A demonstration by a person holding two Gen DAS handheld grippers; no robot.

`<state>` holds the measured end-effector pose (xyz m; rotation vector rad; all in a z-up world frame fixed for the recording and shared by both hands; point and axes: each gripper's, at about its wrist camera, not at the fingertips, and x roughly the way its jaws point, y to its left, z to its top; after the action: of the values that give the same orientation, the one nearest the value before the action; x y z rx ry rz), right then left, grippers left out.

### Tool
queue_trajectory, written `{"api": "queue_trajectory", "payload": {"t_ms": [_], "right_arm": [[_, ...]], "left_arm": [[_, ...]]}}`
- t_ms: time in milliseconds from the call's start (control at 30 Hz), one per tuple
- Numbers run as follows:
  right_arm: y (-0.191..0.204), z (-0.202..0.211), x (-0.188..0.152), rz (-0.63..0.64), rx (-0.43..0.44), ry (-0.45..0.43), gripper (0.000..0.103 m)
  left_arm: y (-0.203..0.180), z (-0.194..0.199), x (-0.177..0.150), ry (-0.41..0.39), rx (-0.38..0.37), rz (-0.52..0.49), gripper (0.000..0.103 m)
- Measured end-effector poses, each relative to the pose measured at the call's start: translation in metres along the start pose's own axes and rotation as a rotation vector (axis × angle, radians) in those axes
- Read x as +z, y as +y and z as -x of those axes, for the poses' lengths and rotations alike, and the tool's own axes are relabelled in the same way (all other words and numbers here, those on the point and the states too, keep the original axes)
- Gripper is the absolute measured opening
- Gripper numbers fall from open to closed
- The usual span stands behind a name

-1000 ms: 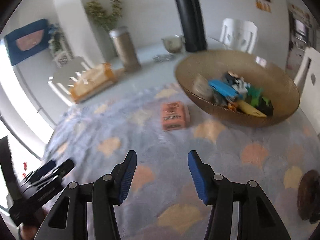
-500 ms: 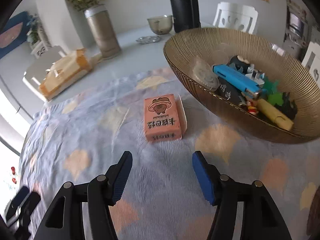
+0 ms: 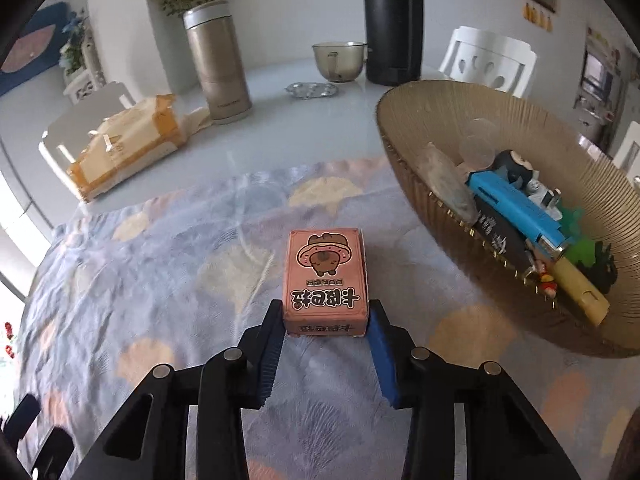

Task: Organize rigid objects
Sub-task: 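Grasp the pink box with the right tool, then carry the pink box over the amber bowl and open the right tool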

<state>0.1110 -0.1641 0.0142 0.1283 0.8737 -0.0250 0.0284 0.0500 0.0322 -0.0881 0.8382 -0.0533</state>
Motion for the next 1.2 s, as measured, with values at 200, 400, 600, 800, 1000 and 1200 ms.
{"api": "queue_trajectory", "payload": {"t_ms": [200, 400, 600, 800, 1000, 1200], "right_arm": [[-0.001, 0.032, -0.038, 0.068, 0.087, 0.05, 0.04], [-0.003, 0.049, -0.067, 0.19, 0.099, 0.029, 0.045], [-0.005, 0.044, -0.064, 0.176, 0.067, 0.037, 0.062], [-0.002, 0.047, -0.065, 0.2, 0.073, 0.015, 0.04], [-0.01, 0.089, -0.061, 0.157, 0.151, -0.07, 0.039], [-0.045, 0.167, -0.026, 0.116, 0.055, -0.303, 0.04]], "left_arm": [[-0.001, -0.002, 0.0, 0.007, 0.0, -0.006, 0.075], [-0.004, -0.003, -0.001, 0.009, 0.008, -0.018, 0.075], [-0.004, -0.005, -0.001, 0.011, 0.011, -0.018, 0.075], [-0.007, -0.002, -0.002, -0.008, 0.017, -0.039, 0.075], [-0.024, 0.001, -0.003, -0.024, 0.008, -0.119, 0.05], [-0.053, 0.046, 0.035, -0.12, -0.086, -0.142, 0.045]]}}
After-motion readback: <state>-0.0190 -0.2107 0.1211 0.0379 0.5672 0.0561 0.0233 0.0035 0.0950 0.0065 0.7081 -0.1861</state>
